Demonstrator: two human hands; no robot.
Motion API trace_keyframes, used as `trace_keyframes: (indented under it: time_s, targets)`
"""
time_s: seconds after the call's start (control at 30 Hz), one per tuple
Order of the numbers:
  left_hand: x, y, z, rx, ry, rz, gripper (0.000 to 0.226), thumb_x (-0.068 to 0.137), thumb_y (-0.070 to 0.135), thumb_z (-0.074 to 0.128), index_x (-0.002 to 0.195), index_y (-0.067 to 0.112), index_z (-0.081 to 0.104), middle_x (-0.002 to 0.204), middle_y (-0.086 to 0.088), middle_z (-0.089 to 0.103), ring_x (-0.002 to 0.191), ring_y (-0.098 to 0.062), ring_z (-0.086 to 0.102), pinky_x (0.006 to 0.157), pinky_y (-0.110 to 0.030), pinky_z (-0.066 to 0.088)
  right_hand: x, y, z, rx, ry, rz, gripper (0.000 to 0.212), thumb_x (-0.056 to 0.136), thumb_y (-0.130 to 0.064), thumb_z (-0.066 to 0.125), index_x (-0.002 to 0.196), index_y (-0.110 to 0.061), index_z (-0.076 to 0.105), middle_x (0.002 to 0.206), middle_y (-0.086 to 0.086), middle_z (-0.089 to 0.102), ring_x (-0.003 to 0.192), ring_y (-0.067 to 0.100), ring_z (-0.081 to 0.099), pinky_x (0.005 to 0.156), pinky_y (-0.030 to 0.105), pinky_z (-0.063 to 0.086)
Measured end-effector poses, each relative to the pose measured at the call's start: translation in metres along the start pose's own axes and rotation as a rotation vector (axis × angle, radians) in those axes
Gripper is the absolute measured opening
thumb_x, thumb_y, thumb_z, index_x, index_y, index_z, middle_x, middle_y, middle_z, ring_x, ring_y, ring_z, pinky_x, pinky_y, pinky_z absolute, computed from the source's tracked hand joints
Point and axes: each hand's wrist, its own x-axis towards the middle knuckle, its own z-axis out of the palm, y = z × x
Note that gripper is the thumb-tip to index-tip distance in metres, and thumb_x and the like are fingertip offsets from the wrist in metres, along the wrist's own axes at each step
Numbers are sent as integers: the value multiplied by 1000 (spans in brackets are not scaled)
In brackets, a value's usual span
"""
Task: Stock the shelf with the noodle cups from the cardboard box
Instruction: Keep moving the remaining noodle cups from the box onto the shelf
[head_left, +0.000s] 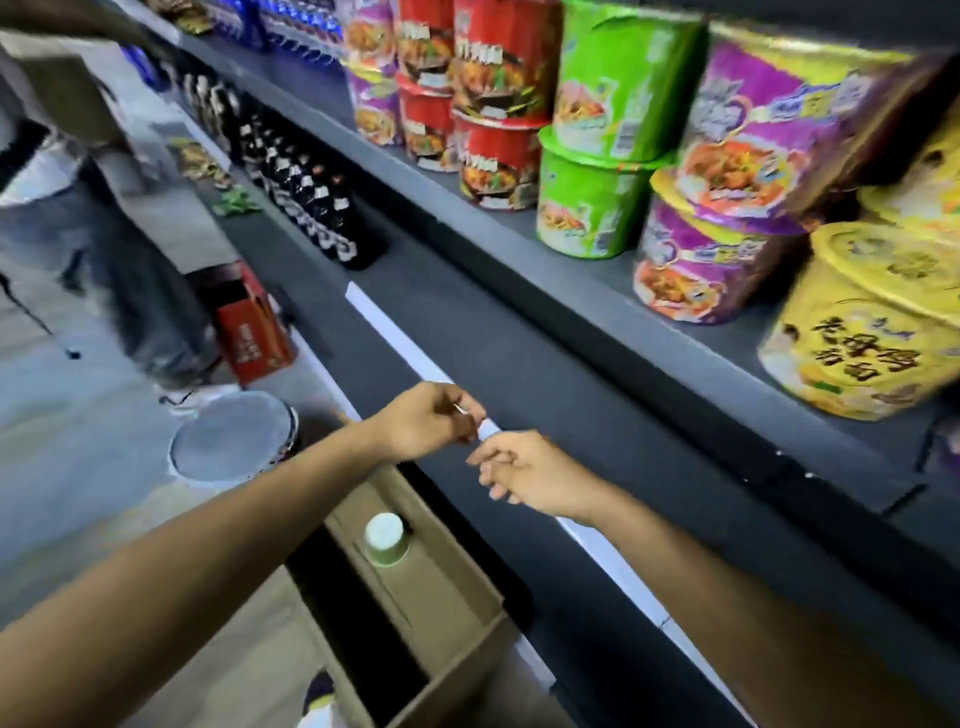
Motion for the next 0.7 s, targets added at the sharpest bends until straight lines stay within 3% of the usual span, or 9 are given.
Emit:
trace_keyframes:
  time_s: [0.13, 0.27, 0.33, 0.4, 0.5, 0.57, 0.7]
  targets:
    - [3, -82, -11, -49, 13, -246, 22, 90, -16, 43, 86, 3, 53, 67, -4, 49, 46, 1, 49, 44, -7, 37, 45, 28, 56, 48, -95, 107, 23, 95, -4, 43, 107, -7, 62, 83, 1, 59, 66, 11, 55, 58, 19, 41]
    - [20, -188, -7, -46, 22, -540, 22, 91, 5, 53, 77, 20, 59, 76, -6, 60, 56, -8, 53, 47, -17, 38, 99, 75, 121, 125, -119, 282, 21, 96, -2, 41, 97, -12, 60, 78, 2, 54, 59, 8, 49, 49, 12, 36]
    - [32, -235, -5, -85, -8, -647, 19, 93, 10, 53, 80, 22, 58, 75, 1, 58, 57, -7, 52, 46, -16, 37, 130, 104, 155, 122, -115, 372, 22, 94, -3, 42, 97, -10, 63, 79, 1, 57, 66, 9, 53, 55, 15, 40]
    - [45, -276, -2, -99, -34, -729, 8, 94, 17, 53, 95, 21, 60, 86, 0, 60, 64, -8, 55, 51, -17, 39, 161, 130, 186, 156, -108, 469, 22, 92, -5, 45, 99, -13, 65, 82, 1, 62, 74, 12, 57, 63, 23, 44]
    - [69, -337, -5, -75, -71, -805, 21, 94, 25, 55, 112, 18, 62, 103, -4, 65, 84, -16, 65, 63, -20, 50, 208, 164, 230, 252, -84, 632, 16, 91, -11, 51, 90, -18, 65, 97, 10, 69, 81, 18, 62, 68, 29, 48]
    - [85, -381, -7, -67, -93, -855, 25, 93, 27, 56, 115, 18, 63, 110, -7, 67, 99, -22, 66, 78, -29, 54, 239, 189, 257, 339, -74, 720, 15, 95, -15, 48, 90, -22, 61, 100, 7, 67, 79, 17, 63, 63, 26, 47]
    - [116, -466, -11, -29, -86, -902, 23, 91, 26, 56, 109, 18, 67, 110, -12, 68, 102, -27, 66, 88, -35, 53, 295, 244, 295, 410, -4, 861, 16, 96, -16, 47, 85, -17, 59, 91, 5, 63, 75, 16, 58, 61, 25, 45]
